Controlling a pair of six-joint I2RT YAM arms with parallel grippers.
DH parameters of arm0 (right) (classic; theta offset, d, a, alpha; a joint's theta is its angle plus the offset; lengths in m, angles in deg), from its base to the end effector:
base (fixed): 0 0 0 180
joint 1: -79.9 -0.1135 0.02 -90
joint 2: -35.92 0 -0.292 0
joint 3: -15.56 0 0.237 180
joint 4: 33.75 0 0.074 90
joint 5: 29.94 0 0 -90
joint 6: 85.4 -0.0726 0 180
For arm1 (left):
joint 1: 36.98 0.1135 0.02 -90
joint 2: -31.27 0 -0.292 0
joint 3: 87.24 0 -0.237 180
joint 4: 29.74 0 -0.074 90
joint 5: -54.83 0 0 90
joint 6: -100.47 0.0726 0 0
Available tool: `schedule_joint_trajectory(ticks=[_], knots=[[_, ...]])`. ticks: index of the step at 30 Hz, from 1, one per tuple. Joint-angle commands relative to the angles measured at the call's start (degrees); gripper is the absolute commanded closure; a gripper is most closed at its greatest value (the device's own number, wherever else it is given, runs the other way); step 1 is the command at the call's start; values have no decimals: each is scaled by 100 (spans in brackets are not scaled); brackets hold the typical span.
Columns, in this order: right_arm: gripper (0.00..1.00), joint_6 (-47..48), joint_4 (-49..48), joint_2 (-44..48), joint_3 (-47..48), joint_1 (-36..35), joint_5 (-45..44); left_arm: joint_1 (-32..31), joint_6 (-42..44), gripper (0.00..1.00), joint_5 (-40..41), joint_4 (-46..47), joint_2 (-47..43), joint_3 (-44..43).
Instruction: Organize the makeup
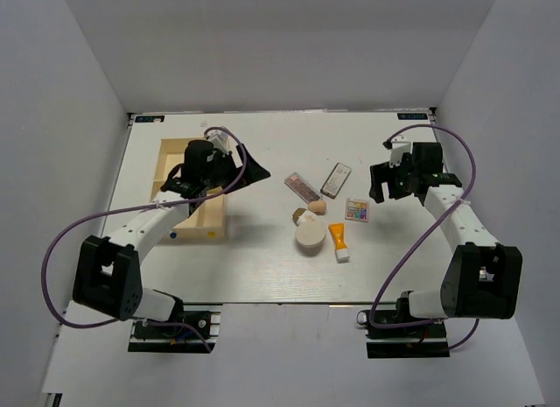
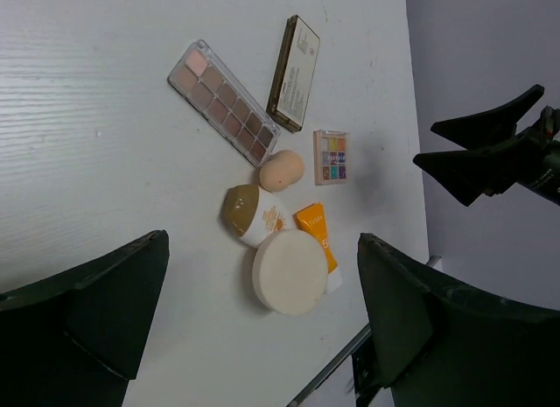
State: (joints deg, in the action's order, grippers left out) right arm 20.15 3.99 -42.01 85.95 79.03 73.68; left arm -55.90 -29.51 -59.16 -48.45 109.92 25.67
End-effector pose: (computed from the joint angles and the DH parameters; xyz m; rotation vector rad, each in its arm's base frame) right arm 0.2953 0.0216 0.2652 -0.4470 2.2951 0.1539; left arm 0.2893 -0.1304 0.2816 -0.1390 2.2247 -1.0341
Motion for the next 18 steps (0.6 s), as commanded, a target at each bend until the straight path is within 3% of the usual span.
schedule_joint_trajectory(ticks=[1,8,18], knots=[[11,263,145,120,167,7,341,-322,-44,2,191,-165,307,-548],[11,1134,646,410,342,-2,870,-938,-193,2,1289,-1622,1580,-1936],[11,1468,743,542,334,-28,159,-1474,-483,5,2320,-3373,3568,-4494]])
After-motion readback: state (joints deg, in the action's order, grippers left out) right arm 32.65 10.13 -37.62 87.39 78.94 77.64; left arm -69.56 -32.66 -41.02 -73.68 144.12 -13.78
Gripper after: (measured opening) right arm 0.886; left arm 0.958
